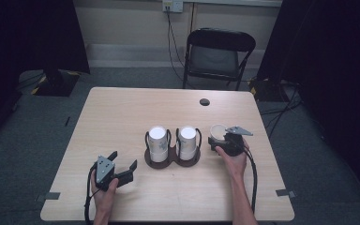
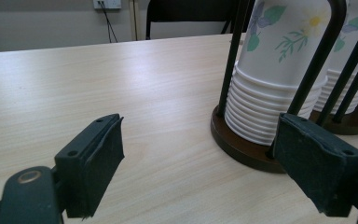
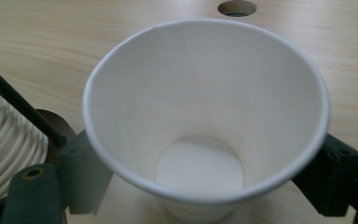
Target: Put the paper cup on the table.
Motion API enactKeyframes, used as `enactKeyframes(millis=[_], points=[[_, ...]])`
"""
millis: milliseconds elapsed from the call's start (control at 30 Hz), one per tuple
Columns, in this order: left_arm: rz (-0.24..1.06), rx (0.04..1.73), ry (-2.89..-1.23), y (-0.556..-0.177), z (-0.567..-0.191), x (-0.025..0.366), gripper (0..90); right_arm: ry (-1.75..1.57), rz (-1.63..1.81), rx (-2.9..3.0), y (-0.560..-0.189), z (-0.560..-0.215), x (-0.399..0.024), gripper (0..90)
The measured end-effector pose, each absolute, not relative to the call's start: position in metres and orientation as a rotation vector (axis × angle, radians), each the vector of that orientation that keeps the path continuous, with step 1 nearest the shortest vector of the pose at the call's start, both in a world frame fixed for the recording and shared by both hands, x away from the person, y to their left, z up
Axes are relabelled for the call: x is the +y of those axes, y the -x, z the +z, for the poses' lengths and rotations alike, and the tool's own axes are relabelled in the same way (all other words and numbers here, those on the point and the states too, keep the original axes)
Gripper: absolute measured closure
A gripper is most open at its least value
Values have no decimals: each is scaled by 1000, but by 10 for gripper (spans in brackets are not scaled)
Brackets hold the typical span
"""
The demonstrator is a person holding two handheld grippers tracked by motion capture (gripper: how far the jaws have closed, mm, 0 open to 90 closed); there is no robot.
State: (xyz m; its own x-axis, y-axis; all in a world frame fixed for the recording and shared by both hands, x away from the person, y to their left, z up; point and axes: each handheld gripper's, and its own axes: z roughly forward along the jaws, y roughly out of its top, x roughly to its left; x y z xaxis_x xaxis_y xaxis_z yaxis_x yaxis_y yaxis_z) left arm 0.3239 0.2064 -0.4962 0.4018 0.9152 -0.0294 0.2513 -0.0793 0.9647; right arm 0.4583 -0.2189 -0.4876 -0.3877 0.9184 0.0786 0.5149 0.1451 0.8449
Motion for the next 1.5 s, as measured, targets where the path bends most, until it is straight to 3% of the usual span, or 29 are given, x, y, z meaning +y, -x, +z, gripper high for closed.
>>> enactKeyframes(millis=[1500], points=[[747,1110,-1564,-324,-496,210,176,-1361,1284,1773,-386,-463,-235,174]])
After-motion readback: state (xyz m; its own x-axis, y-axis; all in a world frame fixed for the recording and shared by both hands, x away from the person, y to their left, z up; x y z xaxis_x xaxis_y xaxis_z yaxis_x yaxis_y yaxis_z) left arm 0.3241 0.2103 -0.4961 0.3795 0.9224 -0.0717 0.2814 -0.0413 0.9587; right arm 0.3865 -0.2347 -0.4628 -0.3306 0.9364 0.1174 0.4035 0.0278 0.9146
